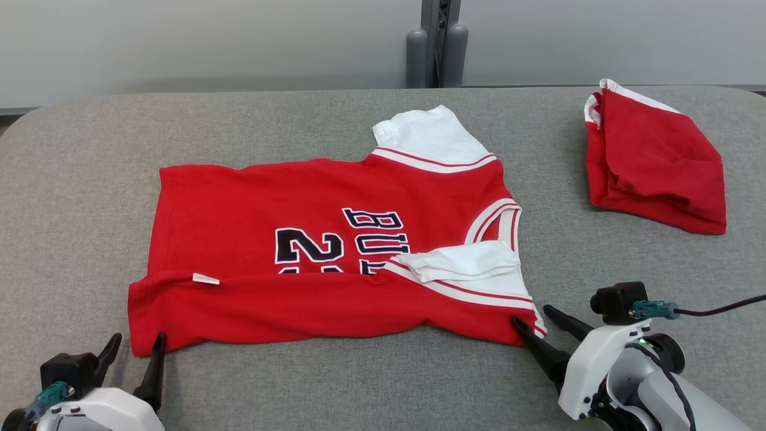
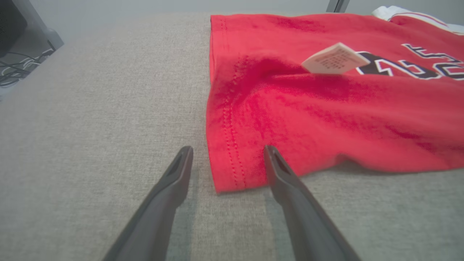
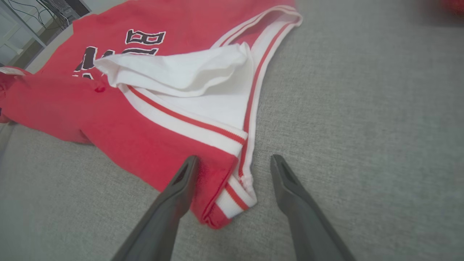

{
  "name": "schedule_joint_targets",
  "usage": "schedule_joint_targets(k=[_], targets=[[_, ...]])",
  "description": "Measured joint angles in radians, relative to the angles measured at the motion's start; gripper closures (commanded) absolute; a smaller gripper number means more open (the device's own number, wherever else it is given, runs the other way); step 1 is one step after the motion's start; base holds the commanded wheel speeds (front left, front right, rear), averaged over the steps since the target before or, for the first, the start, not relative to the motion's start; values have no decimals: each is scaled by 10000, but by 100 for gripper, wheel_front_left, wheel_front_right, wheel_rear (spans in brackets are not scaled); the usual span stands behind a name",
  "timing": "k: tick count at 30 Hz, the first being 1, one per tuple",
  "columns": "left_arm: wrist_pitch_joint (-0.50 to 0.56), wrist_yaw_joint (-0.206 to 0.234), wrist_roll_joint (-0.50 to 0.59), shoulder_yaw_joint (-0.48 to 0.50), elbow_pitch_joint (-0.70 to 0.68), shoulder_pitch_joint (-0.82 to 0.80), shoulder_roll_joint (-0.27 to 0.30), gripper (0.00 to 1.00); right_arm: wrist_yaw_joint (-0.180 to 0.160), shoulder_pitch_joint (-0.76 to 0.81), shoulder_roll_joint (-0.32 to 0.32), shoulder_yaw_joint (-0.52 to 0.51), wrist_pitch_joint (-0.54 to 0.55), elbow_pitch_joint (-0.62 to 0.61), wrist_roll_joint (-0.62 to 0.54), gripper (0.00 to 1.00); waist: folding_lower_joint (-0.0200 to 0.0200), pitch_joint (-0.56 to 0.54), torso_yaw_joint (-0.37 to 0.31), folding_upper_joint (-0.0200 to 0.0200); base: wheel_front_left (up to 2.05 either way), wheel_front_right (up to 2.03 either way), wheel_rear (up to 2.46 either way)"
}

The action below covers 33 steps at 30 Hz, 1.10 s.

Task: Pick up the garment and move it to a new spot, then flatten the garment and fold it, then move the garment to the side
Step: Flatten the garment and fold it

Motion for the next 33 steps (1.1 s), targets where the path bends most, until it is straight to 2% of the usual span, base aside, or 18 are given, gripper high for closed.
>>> schedule_joint_targets(k=[7,8,9,11,12,20,28,33], targets=[[0,-21,-765,-803,606,-446,-65,0,0,134,201,-224,826,-301,-359,0,0,183,67,0,0,0,0],[0,-21,-909,-938,696,-491,-59,6,-2,154,213,-232,926,-355,-384,52,0,190,72,0,0,0,0],[0,-21,-1091,-1099,792,-544,-50,24,-2,171,228,-261,963,-405,-428,62,0,195,69,0,0,0,0],[0,-21,-1361,-1338,918,-665,-15,91,-2,226,257,-305,1055,-497,-447,100,0,206,61,0,0,0,0],[0,-21,-1453,-1457,959,-732,19,100,0,258,265,-328,1116,-548,-454,100,0,202,58,0,0,0,0],[0,-23,-1885,-1827,830,-734,343,100,2,590,205,-821,1131,-871,-408,100,0,1,67,0,0,0,0],[0,-25,-1797,-1685,311,7,359,100,2,1356,-140,-1302,1463,-1517,282,100,0,-478,94,0,0,0,0],[0,-25,-1626,-1574,36,545,349,100,2,2258,-405,-1404,2033,-2188,899,100,0,-856,131,0,0,0,0]])
